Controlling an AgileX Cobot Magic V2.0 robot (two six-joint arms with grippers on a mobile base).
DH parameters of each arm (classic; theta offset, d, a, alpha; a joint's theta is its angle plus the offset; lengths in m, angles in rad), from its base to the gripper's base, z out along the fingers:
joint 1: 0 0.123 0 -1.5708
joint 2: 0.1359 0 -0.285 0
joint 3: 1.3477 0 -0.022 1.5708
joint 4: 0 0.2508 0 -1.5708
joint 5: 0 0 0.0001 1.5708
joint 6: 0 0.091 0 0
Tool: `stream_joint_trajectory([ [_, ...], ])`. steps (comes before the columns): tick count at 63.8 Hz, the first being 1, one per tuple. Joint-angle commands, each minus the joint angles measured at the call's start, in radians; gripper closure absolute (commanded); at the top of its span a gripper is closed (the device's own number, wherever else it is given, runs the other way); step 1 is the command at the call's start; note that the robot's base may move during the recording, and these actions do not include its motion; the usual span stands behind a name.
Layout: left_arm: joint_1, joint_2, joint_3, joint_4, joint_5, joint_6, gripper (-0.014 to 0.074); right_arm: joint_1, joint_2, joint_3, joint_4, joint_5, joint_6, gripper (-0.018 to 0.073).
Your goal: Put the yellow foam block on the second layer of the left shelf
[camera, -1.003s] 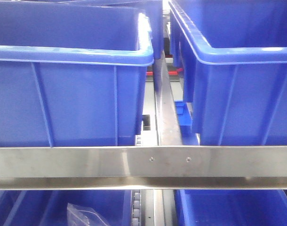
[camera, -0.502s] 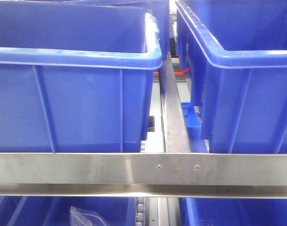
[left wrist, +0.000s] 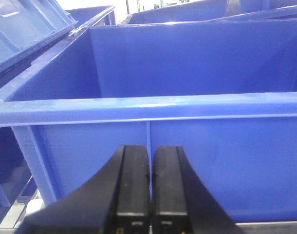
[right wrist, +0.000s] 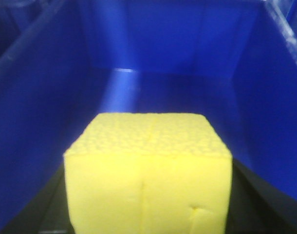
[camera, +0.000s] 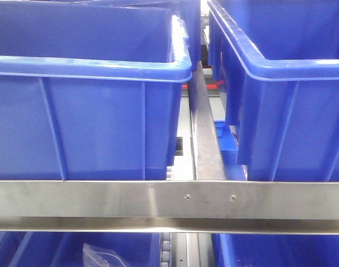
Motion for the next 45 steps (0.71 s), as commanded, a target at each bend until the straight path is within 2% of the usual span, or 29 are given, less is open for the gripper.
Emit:
stream_joint_trajectory([
  [1, -0.005, -0.017, 0.026, -0.005, -0.083, -0.004, 0.0472, -0.003, 0.011, -0.052, -0.005, -0.092, 0.003, -0.0006],
  [5, -0.005, -0.017, 0.026, -0.005, -0.083, -0.004, 0.0472, -0.003, 0.017, -0.058, 0.005, -0.090, 0.014, -0.0081],
  [26, -0.005, -0.017, 0.026, -0.005, -0.083, -0.004, 0.0472, -0.003, 0.002, -0.059, 0.017, -0.104, 0.014, -0.0062],
  [33, -0.005, -0.017, 0.026, -0.005, -0.083, -0.004, 0.0472, -0.003, -0.033, -0.059, 0.017, -0.108, 0.014, 0.0069],
  [39, -0.005, -0.017, 0.026, -0.005, -0.083, -0.004, 0.0472, -0.003, -0.068, -0.059, 0.017, -0.107, 0.013, 0.0274],
  [42, -0.005, -0.017, 0.026, -0.005, -0.083, -0.004, 0.0472, -0.003, -0.086, -0.059, 0.017, -0.106, 0.013, 0.0421],
  [45, -0.005, -0.017, 0.026, -0.005, -0.083, -0.004, 0.0472, -0.003, -0.101, -0.056, 0.017, -0.106, 0.013, 0.0524],
])
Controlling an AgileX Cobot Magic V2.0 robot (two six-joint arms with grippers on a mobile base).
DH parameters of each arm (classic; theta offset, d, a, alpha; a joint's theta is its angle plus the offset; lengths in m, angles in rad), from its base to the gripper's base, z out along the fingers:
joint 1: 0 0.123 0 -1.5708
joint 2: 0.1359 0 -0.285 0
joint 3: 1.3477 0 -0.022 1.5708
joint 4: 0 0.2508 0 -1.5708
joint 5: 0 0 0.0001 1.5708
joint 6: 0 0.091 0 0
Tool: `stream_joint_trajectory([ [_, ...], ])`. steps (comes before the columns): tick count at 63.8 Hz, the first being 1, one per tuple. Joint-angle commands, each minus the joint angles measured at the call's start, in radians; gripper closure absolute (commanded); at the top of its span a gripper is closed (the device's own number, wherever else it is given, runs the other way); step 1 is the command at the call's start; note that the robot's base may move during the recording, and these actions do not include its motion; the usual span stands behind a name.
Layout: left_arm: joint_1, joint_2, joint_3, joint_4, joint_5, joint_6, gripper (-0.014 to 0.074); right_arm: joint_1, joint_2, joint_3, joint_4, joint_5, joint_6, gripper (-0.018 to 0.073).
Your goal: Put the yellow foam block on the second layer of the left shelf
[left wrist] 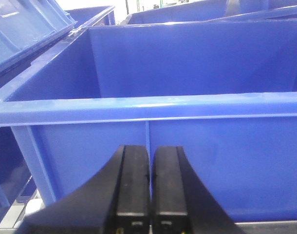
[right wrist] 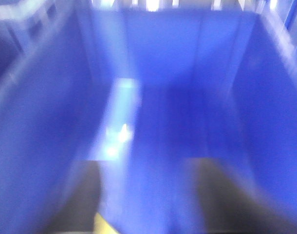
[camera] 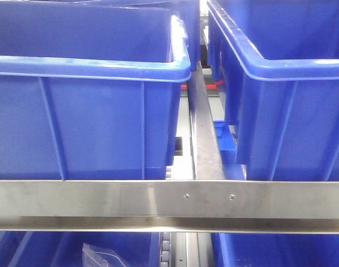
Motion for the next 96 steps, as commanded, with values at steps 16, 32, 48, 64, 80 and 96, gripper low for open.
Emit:
stream_joint_trajectory([
  [16, -0.005, -0.017, 0.026, -0.005, -0.083, -0.004, 0.0472, -0.003, -0.170, 0.079, 0.001, -0.150, 0.000, 0.0512],
  [32, -0.005, -0.017, 0.026, -0.005, -0.083, -0.004, 0.0472, -0.003, -0.481, 0.357, 0.001, -0.152, 0.000, 0.0512],
  [48, -0.005, -0.017, 0.026, -0.005, -0.083, -0.004, 0.0472, -0.003, -0.778, 0.490, 0.001, -0.063, 0.000, 0.0512],
  [64, -0.005, -0.017, 0.026, -0.005, -0.083, -0.004, 0.0472, -0.003, -0.830, 0.504, 0.001, -0.062, 0.000, 0.0512],
  [80, -0.005, -0.017, 0.026, -0.005, -0.083, -0.004, 0.0472, -0.003, -0.830, 0.504, 0.001, -0.062, 0.000, 0.0512],
  [96, -0.005, -0.017, 0.026, -0.005, -0.083, -0.004, 0.0472, -0.003, -0.831, 0.515, 0.104, -0.057, 0.000, 0.0512],
])
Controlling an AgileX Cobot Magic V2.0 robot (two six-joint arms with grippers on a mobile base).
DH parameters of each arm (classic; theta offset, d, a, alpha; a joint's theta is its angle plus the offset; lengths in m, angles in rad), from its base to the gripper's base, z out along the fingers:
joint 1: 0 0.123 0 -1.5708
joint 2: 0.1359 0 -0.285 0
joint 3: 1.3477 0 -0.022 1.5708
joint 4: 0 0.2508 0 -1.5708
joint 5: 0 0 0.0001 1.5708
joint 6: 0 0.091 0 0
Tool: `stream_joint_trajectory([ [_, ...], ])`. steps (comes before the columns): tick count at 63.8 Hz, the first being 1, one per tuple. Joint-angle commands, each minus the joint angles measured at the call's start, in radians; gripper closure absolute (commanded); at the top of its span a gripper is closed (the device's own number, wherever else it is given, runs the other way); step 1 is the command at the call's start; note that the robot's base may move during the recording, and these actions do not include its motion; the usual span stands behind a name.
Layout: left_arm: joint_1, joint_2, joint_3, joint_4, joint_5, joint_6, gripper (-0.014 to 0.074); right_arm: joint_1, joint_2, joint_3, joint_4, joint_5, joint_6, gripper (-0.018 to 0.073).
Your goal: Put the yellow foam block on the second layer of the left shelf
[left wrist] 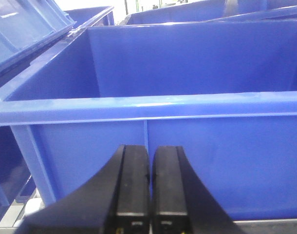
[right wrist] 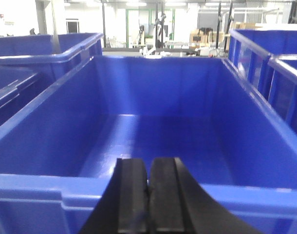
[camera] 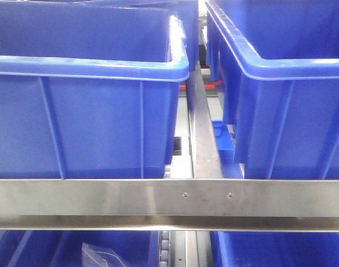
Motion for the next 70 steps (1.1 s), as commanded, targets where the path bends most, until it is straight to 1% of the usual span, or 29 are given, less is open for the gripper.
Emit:
stream_joint_trajectory([
  [1, -0.005, -0.017, 0.026, -0.005, -0.083, -0.004, 0.0472, -0.004, 0.009, -0.026, 0.091, -0.076, 0.000, 0.0512],
  [2, -0.005, -0.017, 0.026, -0.005, -0.083, -0.004, 0.0472, -0.004, 0.009, -0.023, 0.111, -0.074, 0.000, 0.0512],
  [5, -0.005, -0.017, 0.026, -0.005, -0.083, -0.004, 0.0472, -0.004, 0.006, -0.014, 0.120, -0.075, 0.000, 0.0512],
  [13, -0.005, -0.017, 0.026, -0.005, -0.083, -0.004, 0.0472, -0.005, -0.006, 0.037, 0.072, -0.080, -0.003, 0.0512],
  [19, -0.005, -0.017, 0.026, -0.005, -0.083, -0.004, 0.0472, -0.005, -0.041, 0.085, 0.072, -0.087, -0.003, 0.0512],
  [22, -0.005, -0.017, 0.026, -0.005, -0.083, -0.004, 0.0472, -0.005, -0.073, 0.083, 0.072, -0.035, -0.011, 0.0512],
  [31, -0.005, -0.017, 0.026, -0.005, -0.083, -0.004, 0.0472, -0.005, -0.155, 0.083, 0.052, 0.042, -0.058, 0.0512],
  [44, -0.005, -0.017, 0.026, -0.005, -0.083, -0.004, 0.0472, -0.005, -0.159, 0.083, 0.048, -0.010, -0.058, 0.0512],
  [70, -0.005, -0.017, 0.026, -0.005, -0.083, -0.004, 0.0472, -0.005, -0.159, 0.083, 0.048, -0.010, -0.058, 0.0512],
])
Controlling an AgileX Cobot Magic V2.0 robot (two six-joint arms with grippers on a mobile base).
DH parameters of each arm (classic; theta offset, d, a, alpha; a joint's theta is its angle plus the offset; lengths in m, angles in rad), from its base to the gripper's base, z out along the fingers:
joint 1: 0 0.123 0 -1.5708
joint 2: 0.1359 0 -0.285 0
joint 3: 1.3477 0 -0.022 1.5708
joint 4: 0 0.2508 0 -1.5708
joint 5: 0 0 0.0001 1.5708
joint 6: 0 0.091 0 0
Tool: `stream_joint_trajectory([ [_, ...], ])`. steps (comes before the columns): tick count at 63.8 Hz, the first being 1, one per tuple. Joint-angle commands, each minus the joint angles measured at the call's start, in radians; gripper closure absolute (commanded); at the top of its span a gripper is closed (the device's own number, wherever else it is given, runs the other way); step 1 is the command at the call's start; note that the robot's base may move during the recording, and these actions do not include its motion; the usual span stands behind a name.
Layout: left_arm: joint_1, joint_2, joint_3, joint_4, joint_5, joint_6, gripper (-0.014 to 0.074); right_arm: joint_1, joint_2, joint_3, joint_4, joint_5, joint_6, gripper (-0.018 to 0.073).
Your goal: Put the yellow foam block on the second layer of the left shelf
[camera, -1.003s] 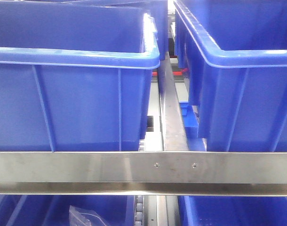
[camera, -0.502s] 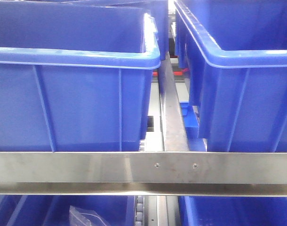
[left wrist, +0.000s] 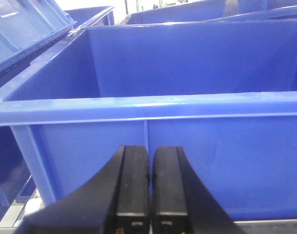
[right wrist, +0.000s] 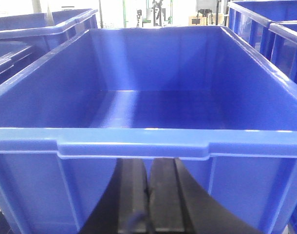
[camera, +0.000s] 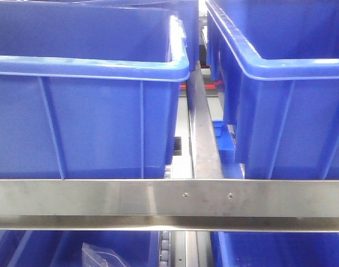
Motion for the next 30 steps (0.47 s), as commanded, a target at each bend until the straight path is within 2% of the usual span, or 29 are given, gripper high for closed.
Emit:
stream_joint_trajectory([
  [1, -0.005, -0.017, 0.026, -0.005, -0.083, -0.004, 0.0472, -0.005, -0.018, -0.021, -0.008, -0.101, -0.010, 0.0512],
  [30, -0.005, -0.017, 0.026, -0.005, -0.083, -0.004, 0.0472, -0.005, -0.018, -0.021, -0.008, -0.101, -0.010, 0.0512],
])
